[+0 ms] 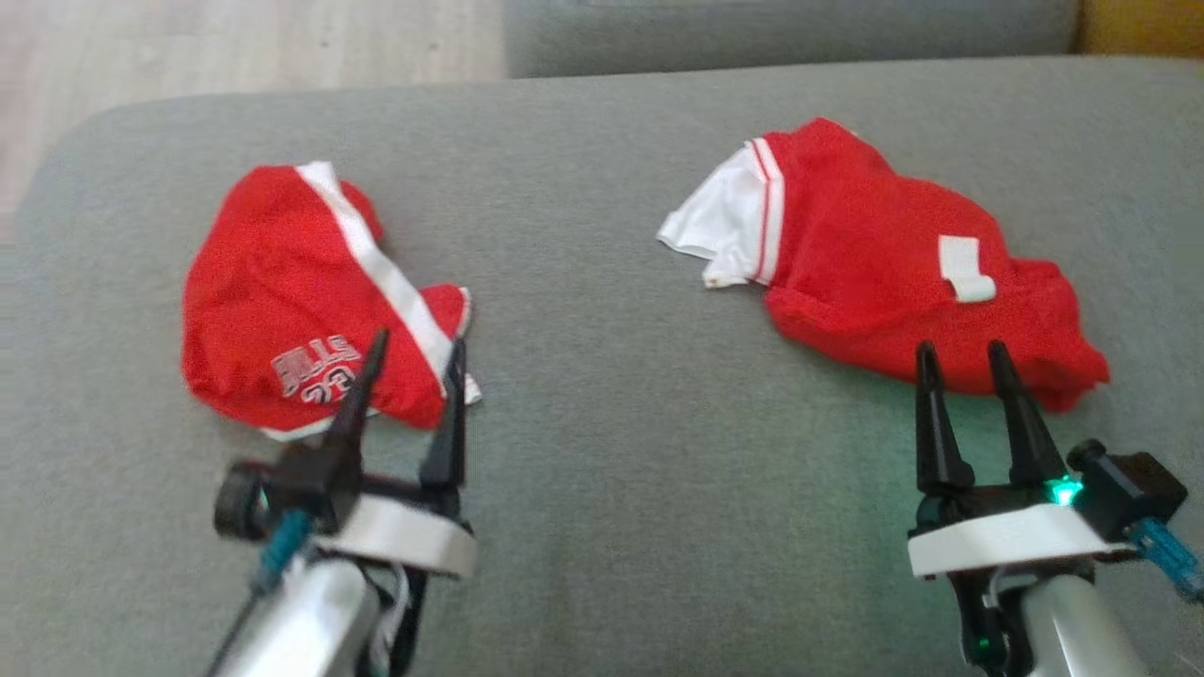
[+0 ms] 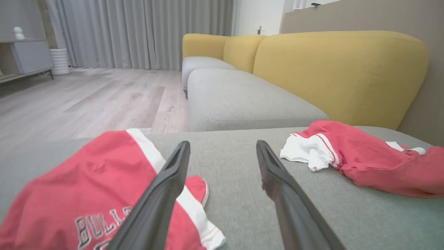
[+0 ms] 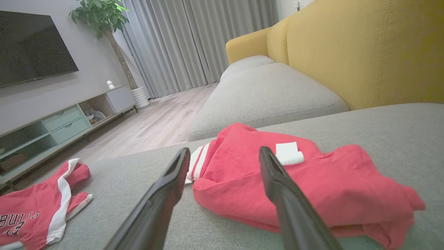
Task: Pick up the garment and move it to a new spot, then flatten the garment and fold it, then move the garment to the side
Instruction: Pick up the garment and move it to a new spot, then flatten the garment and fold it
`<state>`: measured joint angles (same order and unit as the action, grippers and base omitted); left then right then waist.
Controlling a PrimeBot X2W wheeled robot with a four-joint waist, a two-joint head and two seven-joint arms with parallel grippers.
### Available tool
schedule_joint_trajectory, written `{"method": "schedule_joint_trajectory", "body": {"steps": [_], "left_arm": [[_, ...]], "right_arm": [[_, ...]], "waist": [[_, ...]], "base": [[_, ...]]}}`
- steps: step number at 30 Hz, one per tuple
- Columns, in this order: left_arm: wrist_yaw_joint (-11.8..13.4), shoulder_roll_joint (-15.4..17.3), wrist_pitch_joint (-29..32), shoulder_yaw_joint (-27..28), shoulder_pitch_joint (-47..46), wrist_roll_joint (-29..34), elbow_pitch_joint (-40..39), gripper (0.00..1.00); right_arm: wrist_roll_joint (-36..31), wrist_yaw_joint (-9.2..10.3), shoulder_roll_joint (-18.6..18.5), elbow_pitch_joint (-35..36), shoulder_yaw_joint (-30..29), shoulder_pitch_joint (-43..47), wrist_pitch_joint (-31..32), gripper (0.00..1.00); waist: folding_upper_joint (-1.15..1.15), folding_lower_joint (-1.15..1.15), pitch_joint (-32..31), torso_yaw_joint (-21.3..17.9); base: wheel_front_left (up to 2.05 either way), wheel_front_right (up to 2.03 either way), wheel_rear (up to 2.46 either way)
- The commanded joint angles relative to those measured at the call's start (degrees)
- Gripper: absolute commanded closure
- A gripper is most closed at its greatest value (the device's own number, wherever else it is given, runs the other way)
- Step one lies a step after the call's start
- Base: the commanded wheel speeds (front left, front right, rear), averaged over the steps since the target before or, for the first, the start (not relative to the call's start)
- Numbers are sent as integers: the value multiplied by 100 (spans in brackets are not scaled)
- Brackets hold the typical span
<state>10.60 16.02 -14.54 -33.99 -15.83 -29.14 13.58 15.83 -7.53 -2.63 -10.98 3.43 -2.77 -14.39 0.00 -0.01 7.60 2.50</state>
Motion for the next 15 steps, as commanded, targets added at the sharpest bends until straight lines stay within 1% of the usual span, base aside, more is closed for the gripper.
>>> {"method": "schedule_joint_trajectory", "body": {"steps": [1,5,7,8,10,13,15], "left_arm": [[-2,-20,-45,340,-142,114,-258,0],[-142,-333,-45,602,78,364,-389,0],[-258,-423,-45,662,83,515,-399,0],[-258,-423,-45,662,83,515,-399,0],[-377,-491,-45,695,64,643,-374,0],[-507,-585,-45,791,9,778,-329,0],[-590,-630,-45,838,-20,853,-285,0]], "right_arm": [[68,4,-25,108,64,-69,-61,0],[-61,4,-25,41,-157,-152,-61,0],[-184,4,-25,18,-323,-244,-61,0],[-184,4,-25,18,-323,-244,-61,0],[-373,4,-25,-130,-710,-380,-61,0],[-506,4,-25,-623,-1473,-768,-10,0],[-718,4,-25,-926,-1833,-1066,87,0]], "waist": [[0,1,-92,156],[0,1,-90,261],[0,1,-71,276],[0,1,-71,276],[0,1,-25,282],[0,1,72,280],[0,1,148,279]], "base": [[0,0,0],[0,0,0],[0,0,0],[0,0,0],[0,0,0],[0,0,0],[0,0,0]]}}
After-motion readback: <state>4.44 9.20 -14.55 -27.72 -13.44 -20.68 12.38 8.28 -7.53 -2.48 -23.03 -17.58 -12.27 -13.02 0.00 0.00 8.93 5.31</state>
